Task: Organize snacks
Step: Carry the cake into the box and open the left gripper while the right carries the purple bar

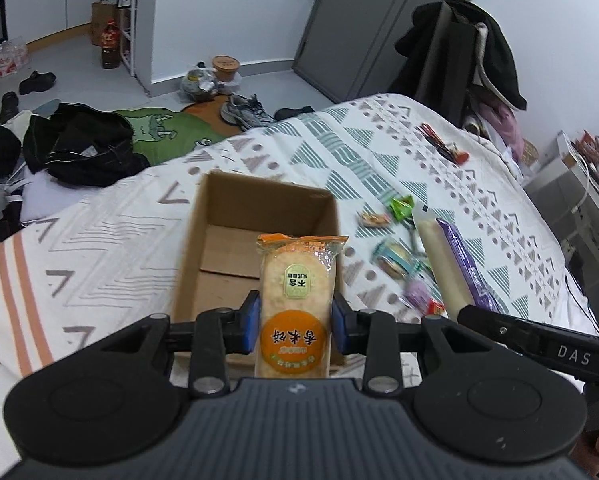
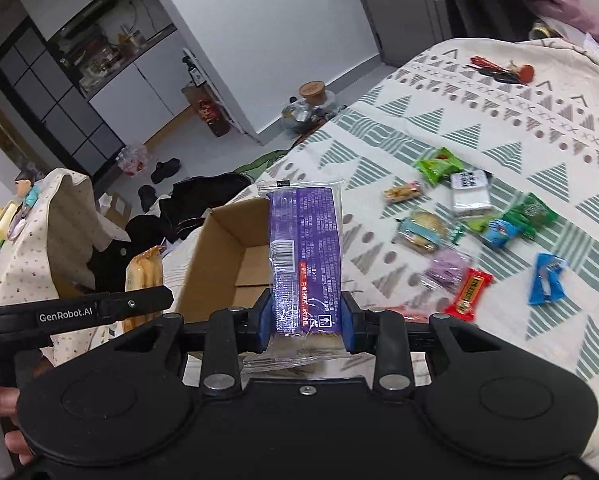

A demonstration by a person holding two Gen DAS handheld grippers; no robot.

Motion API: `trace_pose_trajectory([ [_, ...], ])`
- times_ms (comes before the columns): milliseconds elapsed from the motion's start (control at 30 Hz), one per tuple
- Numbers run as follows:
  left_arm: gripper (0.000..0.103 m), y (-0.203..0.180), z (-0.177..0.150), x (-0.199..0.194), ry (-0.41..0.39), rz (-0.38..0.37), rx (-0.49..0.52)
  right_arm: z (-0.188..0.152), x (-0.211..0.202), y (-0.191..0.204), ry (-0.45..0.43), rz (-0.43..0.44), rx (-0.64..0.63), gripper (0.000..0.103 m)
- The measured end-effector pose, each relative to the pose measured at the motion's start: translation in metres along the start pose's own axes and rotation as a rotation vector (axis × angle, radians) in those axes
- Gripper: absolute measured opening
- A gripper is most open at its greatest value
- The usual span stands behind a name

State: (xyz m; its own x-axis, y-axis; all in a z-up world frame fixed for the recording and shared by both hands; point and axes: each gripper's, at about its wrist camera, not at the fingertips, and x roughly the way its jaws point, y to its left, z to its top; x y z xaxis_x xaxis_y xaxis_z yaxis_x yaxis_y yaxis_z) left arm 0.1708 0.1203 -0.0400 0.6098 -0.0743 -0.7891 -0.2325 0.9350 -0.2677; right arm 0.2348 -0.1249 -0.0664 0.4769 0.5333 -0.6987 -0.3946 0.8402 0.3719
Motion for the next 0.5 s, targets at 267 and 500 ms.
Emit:
trace_pose_trajectory([
  [267,0.035,0.028,0.016,0.005,0.001,0.004,-0.027,0.013,0.02,0.026,0.017,0.032,-0.033,0.002],
  [500,0.035,0.043,0.025,0.016,0.019,-0.001,-0.043,0.022,0.036,0.038,0.041,0.006,-0.037,0.001],
])
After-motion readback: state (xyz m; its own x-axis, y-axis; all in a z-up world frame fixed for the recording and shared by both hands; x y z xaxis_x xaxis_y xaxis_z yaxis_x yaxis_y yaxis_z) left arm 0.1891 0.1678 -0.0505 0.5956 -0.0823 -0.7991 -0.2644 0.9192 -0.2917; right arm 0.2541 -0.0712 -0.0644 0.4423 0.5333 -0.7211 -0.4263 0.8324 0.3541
